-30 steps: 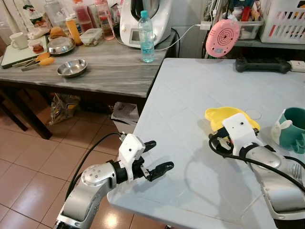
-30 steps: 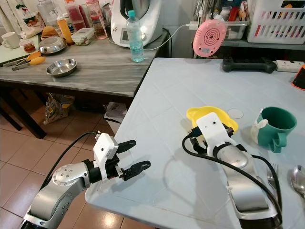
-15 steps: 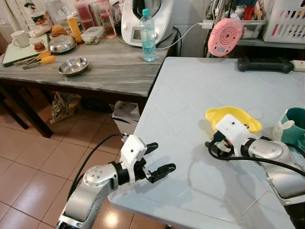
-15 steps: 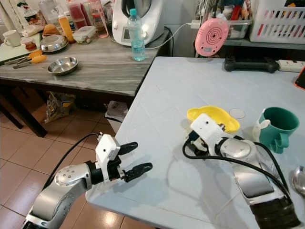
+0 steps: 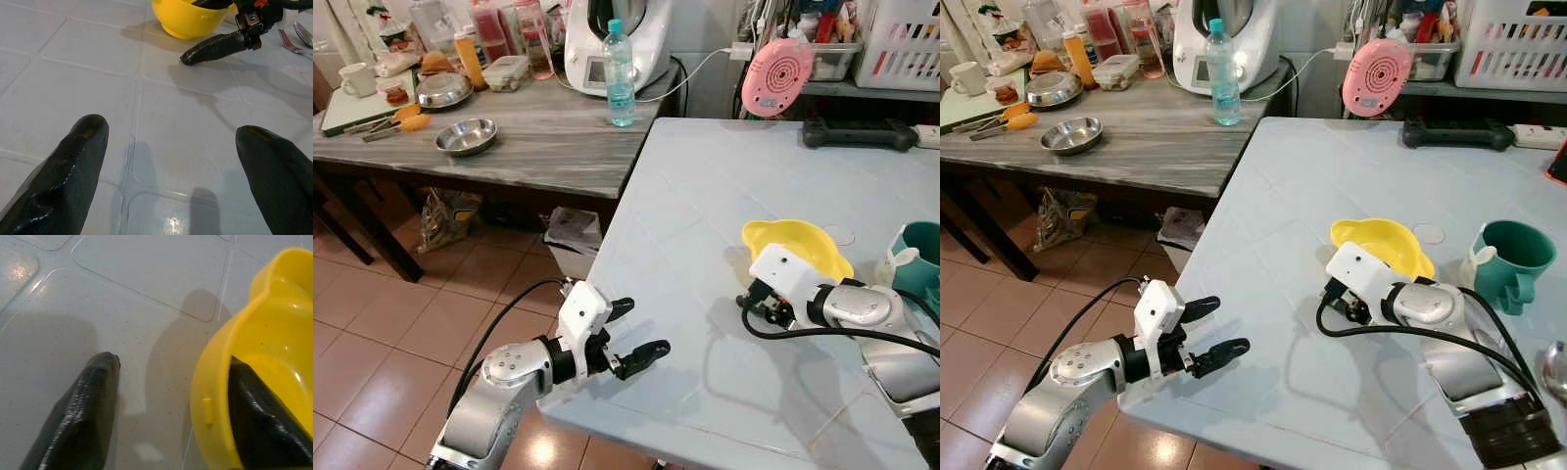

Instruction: Setting the table

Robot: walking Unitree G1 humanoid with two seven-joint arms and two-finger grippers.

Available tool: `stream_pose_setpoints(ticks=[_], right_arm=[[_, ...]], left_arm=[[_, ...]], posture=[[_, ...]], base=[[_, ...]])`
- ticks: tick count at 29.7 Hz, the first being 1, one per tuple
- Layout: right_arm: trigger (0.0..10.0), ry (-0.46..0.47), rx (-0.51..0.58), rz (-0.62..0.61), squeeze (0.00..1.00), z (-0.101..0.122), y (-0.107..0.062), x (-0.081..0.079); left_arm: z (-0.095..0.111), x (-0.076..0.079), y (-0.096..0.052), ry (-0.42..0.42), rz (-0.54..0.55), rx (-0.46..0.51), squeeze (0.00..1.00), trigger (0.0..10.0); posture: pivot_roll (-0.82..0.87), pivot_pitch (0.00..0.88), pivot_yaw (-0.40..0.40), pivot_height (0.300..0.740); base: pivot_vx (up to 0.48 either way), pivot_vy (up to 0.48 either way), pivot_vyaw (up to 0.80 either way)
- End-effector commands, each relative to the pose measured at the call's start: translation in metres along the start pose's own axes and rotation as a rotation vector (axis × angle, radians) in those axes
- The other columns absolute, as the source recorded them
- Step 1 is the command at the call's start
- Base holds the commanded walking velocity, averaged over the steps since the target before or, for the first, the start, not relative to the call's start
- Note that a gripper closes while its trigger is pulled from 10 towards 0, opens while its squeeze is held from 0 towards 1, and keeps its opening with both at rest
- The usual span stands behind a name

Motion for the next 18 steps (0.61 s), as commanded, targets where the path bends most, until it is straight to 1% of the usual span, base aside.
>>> stream_pose_setpoints(ticks=[1,3,5,6,7,9,13,14,17,18], right_arm=[[0.0,0.024,0.013,-0.006,0.0,0.0,-0.001,0.001],[0.0,0.027,0.027,-0.004,0.0,0.003,-0.001,0.0],[0.0,0.032,0.054,0.007,0.0,0.01,-0.002,-0.002],[0.0,0.026,0.084,0.011,0.0,0.018,-0.004,-0.004],[0.0,0.026,0.084,0.011,0.0,0.018,-0.004,-0.004],[0.0,0.023,0.128,0.037,0.0,0.031,-0.006,-0.013],[0.0,0.03,0.15,0.052,0.0,0.036,-0.006,-0.022],[0.0,0.033,0.164,0.072,0.0,0.04,-0.006,-0.03],[0.0,0.026,0.179,0.1,0.0,0.043,-0.007,-0.04],[0.0,0.038,0.194,0.114,0.0,0.046,-0.007,-0.047]], left_arm=[[-0.002,0.0,-0.004,0.017,-0.006,-0.024,0.0,10.0],[-0.002,0.0,-0.004,0.018,-0.007,-0.025,0.0,10.0],[-0.001,0.0,-0.004,0.021,-0.008,-0.029,0.0,10.0],[-0.001,0.0,-0.004,0.023,-0.008,-0.03,0.0,10.0],[-0.001,0.0,-0.004,0.023,-0.008,-0.03,0.0,10.0],[0.0,-0.001,-0.003,0.025,-0.01,-0.033,0.0,10.0],[0.0,-0.001,-0.002,0.025,-0.01,-0.034,0.0,10.0],[0.0,-0.002,-0.002,0.026,-0.009,-0.034,0.0,10.0],[0.0,-0.003,-0.001,0.027,-0.008,-0.035,0.0,10.0],[0.0,-0.004,-0.002,0.029,-0.004,-0.035,0.0,10.0]], posture=[[-0.16,0.021,0.098,0.74],[-0.16,0.021,0.099,0.74],[-0.16,0.021,0.101,0.74],[-0.16,0.019,0.102,0.74],[-0.16,0.019,0.102,0.74],[-0.16,0.018,0.103,0.74],[-0.16,0.017,0.105,0.74],[-0.16,0.017,0.105,0.74],[-0.16,0.016,0.105,0.74],[-0.15,0.017,0.105,0.74]], base=[[0.0,0.0,0.0],[0.0,0.0,0.0],[0.0,0.0,0.0],[0.0,0.0,0.0],[0.0,0.0,0.0],[0.0,0.0,0.0],[0.0,0.0,0.0],[0.0,0.0,0.0],[0.0,0.0,0.0],[0.0,0.0,0.0]])
Point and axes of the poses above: a point about 5 cm out from each wrist's last joint towards the gripper, its own y axis pointing out of the wrist towards the gripper, its own z axis along the axis of the wrist's last joint, x = y × z, the point moved 6 cm from there along y, pointing out of the wrist towards the gripper, and after that the axes turned 2 degrees about y, right-handed, at the moved point
